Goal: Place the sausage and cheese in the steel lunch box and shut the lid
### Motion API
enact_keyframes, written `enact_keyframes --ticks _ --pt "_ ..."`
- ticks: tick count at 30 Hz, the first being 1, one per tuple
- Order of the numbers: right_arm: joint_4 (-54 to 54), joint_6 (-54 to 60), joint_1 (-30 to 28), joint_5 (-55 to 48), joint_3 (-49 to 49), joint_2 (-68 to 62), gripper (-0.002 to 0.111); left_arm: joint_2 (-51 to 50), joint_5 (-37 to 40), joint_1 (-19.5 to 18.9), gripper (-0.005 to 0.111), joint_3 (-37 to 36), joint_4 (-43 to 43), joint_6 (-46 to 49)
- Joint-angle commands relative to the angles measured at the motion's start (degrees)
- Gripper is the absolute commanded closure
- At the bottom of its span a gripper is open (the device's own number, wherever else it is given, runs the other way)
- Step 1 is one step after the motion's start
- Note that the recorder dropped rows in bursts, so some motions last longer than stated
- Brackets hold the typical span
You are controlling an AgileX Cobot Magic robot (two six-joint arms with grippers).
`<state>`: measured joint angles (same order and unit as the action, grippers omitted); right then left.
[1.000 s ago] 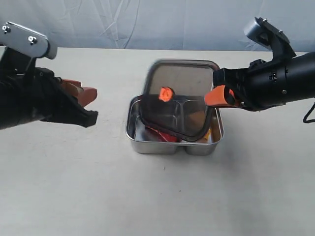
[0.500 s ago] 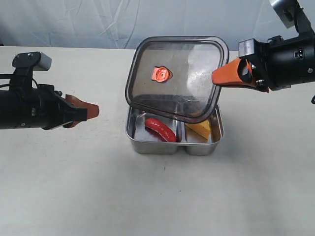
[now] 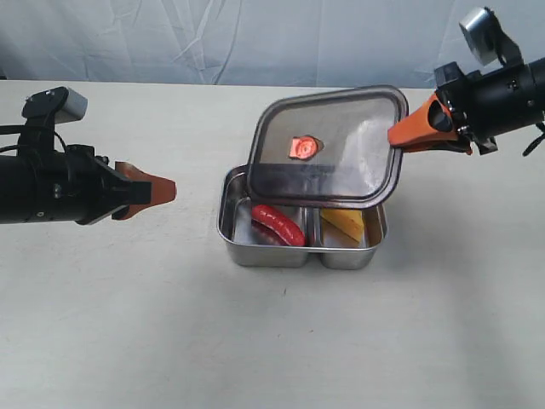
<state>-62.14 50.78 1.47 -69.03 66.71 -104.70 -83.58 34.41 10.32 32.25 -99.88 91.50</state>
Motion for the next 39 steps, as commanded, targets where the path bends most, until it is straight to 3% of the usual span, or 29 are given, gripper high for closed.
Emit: enact_keyframes --ticks 1,23,34,39 --pt "1.85 -2.15 -0.14 -0.93 2.12 -5.28 0.109 -0.13 0.09 -0.14 0.072 -0.05 0.21 -0.05" --pt "-2.45 -3.89 -2.02 -0.93 2.22 2.87 0.109 -0.13 -2.52 -0.14 0.072 -0.05 0.69 0.52" --pt "8.05 -9.44 9.5 -0.93 2.12 3.91 0.109 -0.13 -2.55 -0.14 0.072 -0.05 0.22 0.52" --pt "8.94 -9.44 8.74 -0.93 2.12 6.46 0.109 -0.13 -2.13 -0.14 0.072 -0.05 0.44 0.52"
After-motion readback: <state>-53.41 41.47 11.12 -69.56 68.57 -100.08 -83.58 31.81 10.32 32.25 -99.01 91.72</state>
